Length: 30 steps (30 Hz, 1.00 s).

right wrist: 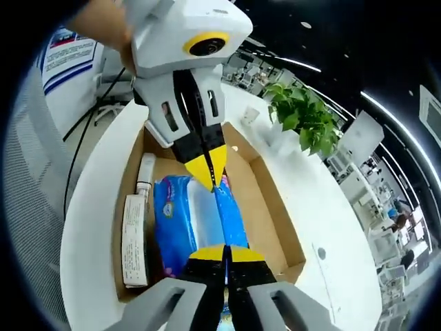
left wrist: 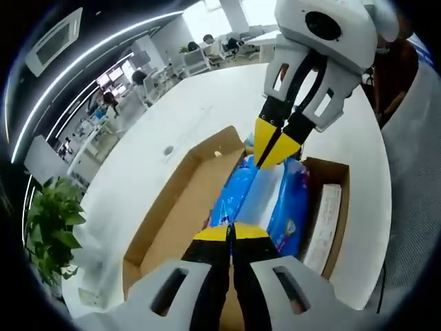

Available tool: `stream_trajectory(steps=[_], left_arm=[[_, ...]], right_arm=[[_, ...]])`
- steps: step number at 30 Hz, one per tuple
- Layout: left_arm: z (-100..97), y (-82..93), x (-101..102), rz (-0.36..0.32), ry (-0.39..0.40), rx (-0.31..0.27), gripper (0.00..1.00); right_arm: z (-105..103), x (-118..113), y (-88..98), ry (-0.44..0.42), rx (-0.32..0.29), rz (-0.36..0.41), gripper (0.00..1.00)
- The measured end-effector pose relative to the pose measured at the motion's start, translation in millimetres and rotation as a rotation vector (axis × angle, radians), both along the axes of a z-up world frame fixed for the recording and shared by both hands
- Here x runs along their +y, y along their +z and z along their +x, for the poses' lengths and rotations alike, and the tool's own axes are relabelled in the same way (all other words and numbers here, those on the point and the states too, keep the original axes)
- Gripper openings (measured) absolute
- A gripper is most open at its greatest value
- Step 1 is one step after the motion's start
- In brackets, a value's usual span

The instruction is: Operate the shoe box by opening the lid, removing the specified soft item, and placing it in the target area until the item is outside and the box remains undamaged.

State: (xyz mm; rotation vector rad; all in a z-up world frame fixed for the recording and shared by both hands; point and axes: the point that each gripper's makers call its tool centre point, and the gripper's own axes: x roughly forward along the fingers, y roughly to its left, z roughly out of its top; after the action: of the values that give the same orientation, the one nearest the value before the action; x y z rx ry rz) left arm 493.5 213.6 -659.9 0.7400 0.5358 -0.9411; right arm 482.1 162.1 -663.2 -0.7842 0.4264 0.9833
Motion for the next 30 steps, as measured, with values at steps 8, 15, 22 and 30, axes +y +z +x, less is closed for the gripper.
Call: stream_trajectory(steps=[8,15,22,30], left_arm=[[-0.1,19.3,-2,0.008,-0.013,-0.031,0.00],[-1.4,32.8,-13,0.005,-0.034,-0.057,0.00],[-0.8,47.2,-27,0.006,-0.053,-0.086,0.00],[-1.1,58.9,-44,-0.001,-0.079,-0.101,0.00]], right_arm=[[0,-2,20.6,0.002,-0.047,0.011,0.00],[-1,-13,32.7,-0.012,-0.068,0.016,0.00],[-1,-24,43.3,-0.045,-0.085,0.041,0.00],[2,-42,59.9,-0.078,-0.113,0.061,0.00]])
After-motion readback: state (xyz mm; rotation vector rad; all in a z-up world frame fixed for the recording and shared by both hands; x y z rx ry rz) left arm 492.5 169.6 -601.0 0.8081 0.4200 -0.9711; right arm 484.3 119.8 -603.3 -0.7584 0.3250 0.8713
